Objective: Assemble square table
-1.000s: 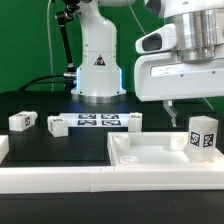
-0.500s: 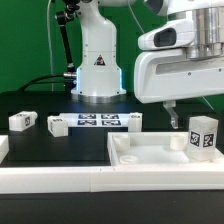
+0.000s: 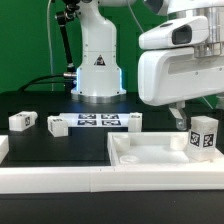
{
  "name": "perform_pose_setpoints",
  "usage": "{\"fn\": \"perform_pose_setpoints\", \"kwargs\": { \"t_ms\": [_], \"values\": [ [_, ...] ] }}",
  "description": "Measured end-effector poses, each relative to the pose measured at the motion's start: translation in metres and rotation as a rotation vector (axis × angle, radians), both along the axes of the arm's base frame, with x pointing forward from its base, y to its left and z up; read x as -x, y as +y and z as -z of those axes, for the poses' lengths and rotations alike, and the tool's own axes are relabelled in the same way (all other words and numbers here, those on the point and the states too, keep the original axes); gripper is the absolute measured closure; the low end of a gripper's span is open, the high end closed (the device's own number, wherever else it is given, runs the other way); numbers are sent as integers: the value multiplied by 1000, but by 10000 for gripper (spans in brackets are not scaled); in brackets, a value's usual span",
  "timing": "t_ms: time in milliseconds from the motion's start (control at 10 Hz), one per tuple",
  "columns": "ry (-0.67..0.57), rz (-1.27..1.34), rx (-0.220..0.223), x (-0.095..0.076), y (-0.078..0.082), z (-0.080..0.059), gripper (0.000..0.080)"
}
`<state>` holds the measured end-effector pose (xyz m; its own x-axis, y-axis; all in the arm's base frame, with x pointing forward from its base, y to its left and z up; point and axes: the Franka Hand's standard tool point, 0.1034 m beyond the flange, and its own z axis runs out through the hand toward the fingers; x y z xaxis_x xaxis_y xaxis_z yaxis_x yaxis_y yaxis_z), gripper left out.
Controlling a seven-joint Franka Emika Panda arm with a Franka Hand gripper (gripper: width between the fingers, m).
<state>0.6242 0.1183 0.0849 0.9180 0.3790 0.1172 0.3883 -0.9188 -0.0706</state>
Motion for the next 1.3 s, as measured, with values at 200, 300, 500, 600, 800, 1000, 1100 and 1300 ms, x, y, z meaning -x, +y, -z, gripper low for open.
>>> {"fn": "perform_pose_setpoints", "kwargs": {
  "t_ms": [200, 300, 500, 600, 800, 1000, 1100, 1300],
  "values": [
    [0, 9, -1, 0, 0, 0, 409],
    [2, 27, -2, 0, 0, 0, 512],
    [9, 98, -9, 0, 0, 0, 512],
    [19, 188, -17, 0, -1, 0, 512],
    [36, 367, -35, 0, -1, 1, 512],
    [52, 560, -54, -1, -2, 1, 511],
    [60, 659, -63, 0, -2, 1, 511],
    [79, 816, -74, 1, 0, 1, 509]
  ]
}}
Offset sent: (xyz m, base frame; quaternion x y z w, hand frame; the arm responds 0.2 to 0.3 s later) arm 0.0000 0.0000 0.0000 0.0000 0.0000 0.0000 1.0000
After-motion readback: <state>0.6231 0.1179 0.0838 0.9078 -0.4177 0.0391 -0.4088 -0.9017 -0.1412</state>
